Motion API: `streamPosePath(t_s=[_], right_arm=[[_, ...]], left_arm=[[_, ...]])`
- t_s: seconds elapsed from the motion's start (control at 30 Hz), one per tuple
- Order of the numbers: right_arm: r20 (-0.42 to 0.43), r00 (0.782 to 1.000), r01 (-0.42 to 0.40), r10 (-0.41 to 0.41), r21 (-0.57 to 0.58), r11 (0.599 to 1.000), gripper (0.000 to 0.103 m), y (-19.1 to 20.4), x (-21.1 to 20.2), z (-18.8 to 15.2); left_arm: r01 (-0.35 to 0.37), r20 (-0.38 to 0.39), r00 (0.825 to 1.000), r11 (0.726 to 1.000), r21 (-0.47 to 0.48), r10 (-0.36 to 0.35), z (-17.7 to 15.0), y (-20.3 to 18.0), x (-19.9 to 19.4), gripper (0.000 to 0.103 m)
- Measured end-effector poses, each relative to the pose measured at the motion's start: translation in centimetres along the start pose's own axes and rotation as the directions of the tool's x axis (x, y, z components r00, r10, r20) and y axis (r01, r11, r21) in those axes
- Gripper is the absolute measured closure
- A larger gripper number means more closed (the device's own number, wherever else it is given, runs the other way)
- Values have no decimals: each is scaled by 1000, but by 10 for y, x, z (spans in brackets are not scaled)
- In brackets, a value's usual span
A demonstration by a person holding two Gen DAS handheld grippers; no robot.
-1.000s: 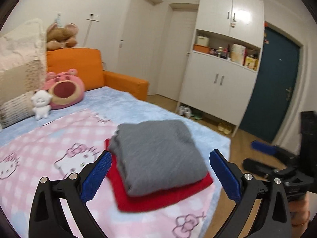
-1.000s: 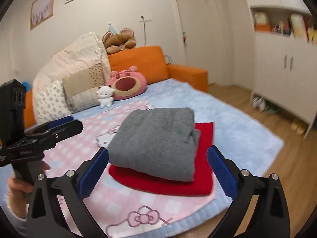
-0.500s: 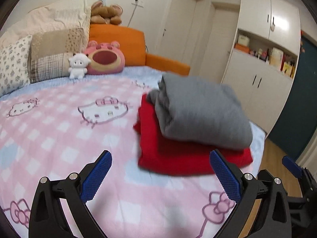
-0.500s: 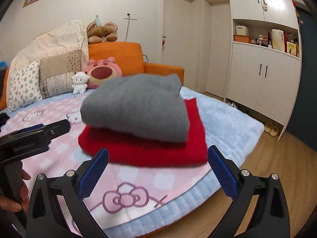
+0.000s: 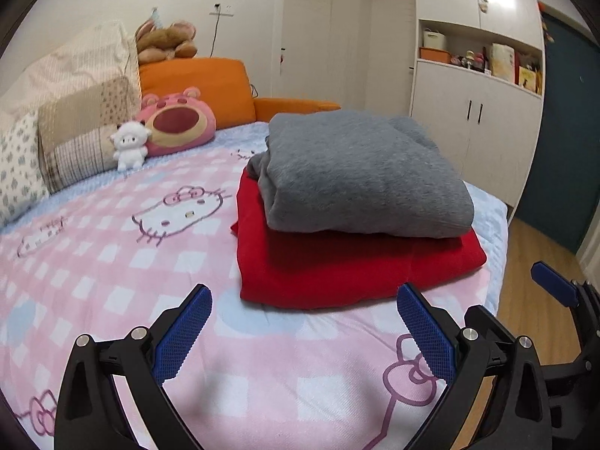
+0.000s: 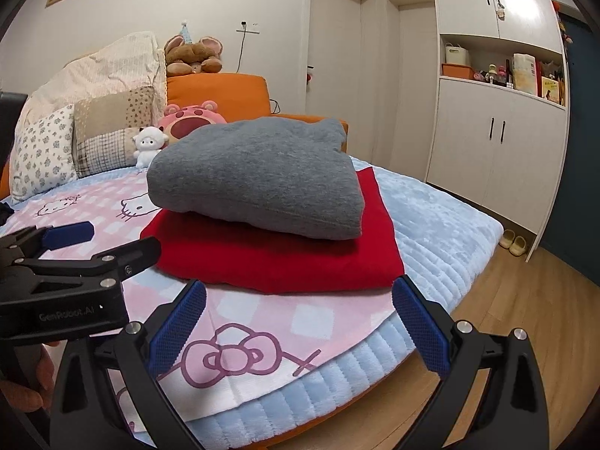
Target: Fold large clothes
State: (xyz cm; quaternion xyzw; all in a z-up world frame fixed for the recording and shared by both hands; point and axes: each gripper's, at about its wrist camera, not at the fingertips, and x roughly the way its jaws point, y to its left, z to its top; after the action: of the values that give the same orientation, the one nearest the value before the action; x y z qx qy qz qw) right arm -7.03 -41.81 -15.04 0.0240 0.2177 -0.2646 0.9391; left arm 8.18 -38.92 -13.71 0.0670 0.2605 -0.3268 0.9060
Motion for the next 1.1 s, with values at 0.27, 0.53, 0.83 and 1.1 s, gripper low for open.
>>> streamPosePath(t_s=[0.27,0.53,0.83,1.1], right_arm=[[7,1000,-4,3,28,1000,5,-10,3,3],[14,1000,-18,17,27,999,5,-13,7,4],[24,999,-36,36,6,999,5,-11,12,3],[28,998,-53,54,-14,998,5,-12,17,4]], left_arm=[[-70,83,995,994,82,63,7,-11,-13,3],[-77,75,994,997,31,74,8,-6,-10,3],[-87,54,995,995,41,84,5,-10,-5,3],[-121,55,991,992,33,119,5,-12,-3,3]])
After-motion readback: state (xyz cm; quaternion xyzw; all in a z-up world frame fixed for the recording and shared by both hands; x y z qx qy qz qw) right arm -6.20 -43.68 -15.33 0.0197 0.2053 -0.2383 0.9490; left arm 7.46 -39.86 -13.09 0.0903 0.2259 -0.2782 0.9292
